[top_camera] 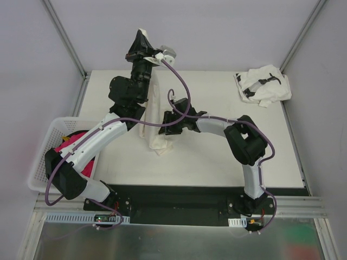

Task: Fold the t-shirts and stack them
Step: Flatten out the tshirt

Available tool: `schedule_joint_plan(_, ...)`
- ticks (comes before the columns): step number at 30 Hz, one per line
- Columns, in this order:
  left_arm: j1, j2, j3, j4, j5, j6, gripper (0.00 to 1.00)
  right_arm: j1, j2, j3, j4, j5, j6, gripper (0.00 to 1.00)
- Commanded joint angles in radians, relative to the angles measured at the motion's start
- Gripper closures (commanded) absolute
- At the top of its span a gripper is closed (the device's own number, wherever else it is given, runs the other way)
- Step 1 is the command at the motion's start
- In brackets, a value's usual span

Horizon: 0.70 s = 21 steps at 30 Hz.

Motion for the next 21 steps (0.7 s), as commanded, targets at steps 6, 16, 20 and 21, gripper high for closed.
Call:
schedule_joint_plan(6, 0.020, -0.033, 0.015, 0.064, -0.011, -0.030, 1.00, 0.010, 0.029, 0.068, 0.019, -0.026, 0.018, 0.52)
schedule_joint_plan(16, 0.023, -0.019, 0.027, 0.053, -0.011, -0.036, 1.00, 0.024, 0.026, 0.070, 0.021, -0.030, 0.021, 0.54)
schedule_joint_plan(20, 0.023, -0.016, 0.029, 0.053, -0.013, -0.036, 1.00, 0.027, 0.023, 0.067, 0.021, -0.034, 0.027, 0.55)
schedule_joint_plan(21, 0.023, -0.013, 0.029, 0.050, -0.013, -0.036, 1.00, 0.030, 0.021, 0.067, 0.021, -0.032, 0.027, 0.56)
